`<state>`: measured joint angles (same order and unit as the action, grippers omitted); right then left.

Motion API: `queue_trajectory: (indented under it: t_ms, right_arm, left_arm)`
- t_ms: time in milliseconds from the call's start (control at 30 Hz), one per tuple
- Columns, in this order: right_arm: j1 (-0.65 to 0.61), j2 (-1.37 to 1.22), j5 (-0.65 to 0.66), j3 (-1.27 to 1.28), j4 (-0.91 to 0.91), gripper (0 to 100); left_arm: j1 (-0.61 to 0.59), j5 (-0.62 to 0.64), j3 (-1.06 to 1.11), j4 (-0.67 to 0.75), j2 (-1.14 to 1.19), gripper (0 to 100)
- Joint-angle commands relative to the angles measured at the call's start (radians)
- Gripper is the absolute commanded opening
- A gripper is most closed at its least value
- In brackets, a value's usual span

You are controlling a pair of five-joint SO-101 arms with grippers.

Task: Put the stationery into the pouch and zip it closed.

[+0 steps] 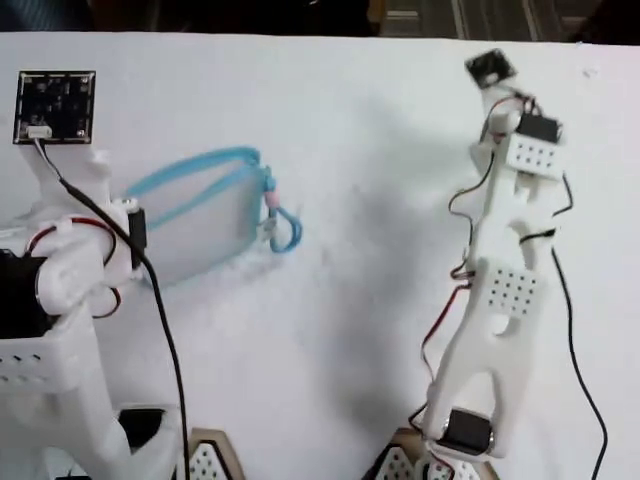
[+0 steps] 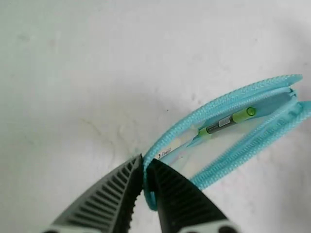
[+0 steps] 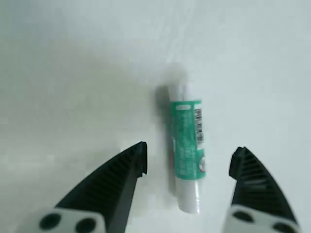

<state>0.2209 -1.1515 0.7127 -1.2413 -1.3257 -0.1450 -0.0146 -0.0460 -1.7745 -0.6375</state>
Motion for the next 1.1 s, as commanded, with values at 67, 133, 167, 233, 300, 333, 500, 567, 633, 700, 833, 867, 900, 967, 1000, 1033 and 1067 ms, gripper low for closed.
queue_trajectory:
  t_ms: [67, 133, 167, 233, 300, 333, 500, 567, 633, 700, 833, 867, 900, 967, 1000, 1033, 1067]
  right_arm:
    - [0.005, -0.216, 0.021, -0.236, -0.013, 26.9]
    - [0.01, -0.237, 0.043, -0.245, -0.044, 26.3]
    - [0.012, -0.237, 0.054, -0.245, -0.067, 24.4]
    - [0.013, -0.237, 0.091, -0.253, -0.122, 15.9]
    - [0.013, -0.234, 0.135, -0.256, -0.168, 2.9]
    - [0.013, -0.229, 0.149, -0.256, -0.186, 0.5]
    - [-0.008, -0.162, 0.15, -0.256, -0.36, 2.7]
    - [-0.027, -0.12, 0.149, -0.256, -0.441, 1.8]
    - [-0.047, -0.077, 0.117, -0.255, -0.447, 1.7]
    - [-0.065, -0.027, 0.051, -0.242, -0.447, 1.6]
    - [-0.127, 0.101, -0.018, -0.12, -0.449, 1.6]
    - [-0.143, 0.142, -0.041, -0.064, -0.449, 1.6]
    - [-0.163, 0.186, -0.072, 0.002, -0.449, 1.6]
    - [-0.209, 0.291, -0.13, 0.15, -0.449, 1.6]
    - [-0.236, 0.346, -0.158, 0.233, -0.449, 1.6]
    - [-0.262, 0.404, -0.183, 0.319, -0.449, 1.6]
    - [-0.289, 0.463, -0.204, 0.405, -0.447, 1.6]
  left_arm:
    - [-0.007, -0.003, -0.017, 0.005, -0.002, 2]
    - [-0.007, -0.003, -0.017, 0.005, -0.002, 2]
    - [-0.007, -0.003, -0.017, 0.005, -0.002, 2]
    - [-0.007, -0.003, -0.017, 0.005, -0.002, 2]
    - [-0.007, -0.003, -0.017, 0.005, -0.002, 2]
    - [-0.007, -0.003, -0.017, 0.005, -0.002, 2]
    - [-0.007, -0.005, -0.017, 0.005, -0.002, 2]
    - [-0.007, -0.006, -0.017, 0.005, -0.002, 2]
    - [-0.007, -0.006, -0.017, 0.005, -0.002, 2]
    - [-0.007, -0.006, -0.017, 0.005, -0.004, 2]
    - [-0.007, -0.008, -0.017, 0.005, -0.005, 2]
    - [-0.007, -0.008, -0.017, 0.003, -0.007, 2]
    - [-0.007, -0.008, -0.017, 0.003, -0.007, 2]
    - [-0.007, -0.008, -0.017, 0.002, -0.008, 2]
    - [-0.007, -0.008, -0.017, 0.002, -0.008, 2]
    - [-0.007, -0.008, -0.017, 0.002, -0.008, 2]
    - [-0.007, -0.008, -0.017, 0.002, -0.008, 2]
